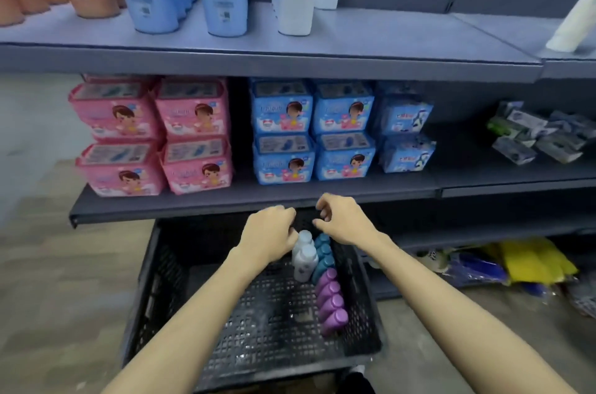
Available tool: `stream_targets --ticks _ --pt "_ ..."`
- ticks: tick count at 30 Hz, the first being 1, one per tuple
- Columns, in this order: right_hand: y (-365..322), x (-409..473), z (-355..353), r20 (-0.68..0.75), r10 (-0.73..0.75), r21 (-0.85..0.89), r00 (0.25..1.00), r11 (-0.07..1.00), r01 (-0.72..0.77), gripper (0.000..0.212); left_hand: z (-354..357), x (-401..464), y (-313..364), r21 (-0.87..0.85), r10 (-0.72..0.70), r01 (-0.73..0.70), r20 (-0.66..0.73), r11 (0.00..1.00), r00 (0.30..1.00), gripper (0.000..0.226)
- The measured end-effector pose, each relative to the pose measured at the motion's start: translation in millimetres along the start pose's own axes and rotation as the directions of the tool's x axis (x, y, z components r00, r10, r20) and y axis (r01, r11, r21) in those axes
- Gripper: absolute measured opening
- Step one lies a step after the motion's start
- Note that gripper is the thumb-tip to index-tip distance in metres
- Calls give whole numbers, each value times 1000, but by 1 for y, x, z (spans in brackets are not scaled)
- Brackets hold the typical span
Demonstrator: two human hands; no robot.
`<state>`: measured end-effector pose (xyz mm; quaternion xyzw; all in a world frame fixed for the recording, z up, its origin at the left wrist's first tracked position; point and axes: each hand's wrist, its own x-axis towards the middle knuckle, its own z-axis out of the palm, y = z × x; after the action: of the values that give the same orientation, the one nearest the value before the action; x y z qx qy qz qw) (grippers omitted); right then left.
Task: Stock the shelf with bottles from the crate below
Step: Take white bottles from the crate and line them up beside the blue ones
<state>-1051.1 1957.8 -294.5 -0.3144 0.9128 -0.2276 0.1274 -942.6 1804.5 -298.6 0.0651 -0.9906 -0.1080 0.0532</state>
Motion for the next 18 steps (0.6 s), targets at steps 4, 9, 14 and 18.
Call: stream_targets --ticks 4,9,14,18 --pt "29 6 41 114 108 -40 988 994 -104 27 51 -7 -5 -38 -78 83 135 996 988 18" --pt "61 7 89 271 158 -125 950 984 -128 41 97 -12 -2 -82 -159 188 277 979 948 16" --pt "81 21 115 382 146 -203 912 977 -72 62 125 -11 -5 -74 -234 275 347 959 908 21" --pt "90 35 131 418 181 -326 890 944 -39 69 139 -7 -5 -63 -282 329 382 942 880 22"
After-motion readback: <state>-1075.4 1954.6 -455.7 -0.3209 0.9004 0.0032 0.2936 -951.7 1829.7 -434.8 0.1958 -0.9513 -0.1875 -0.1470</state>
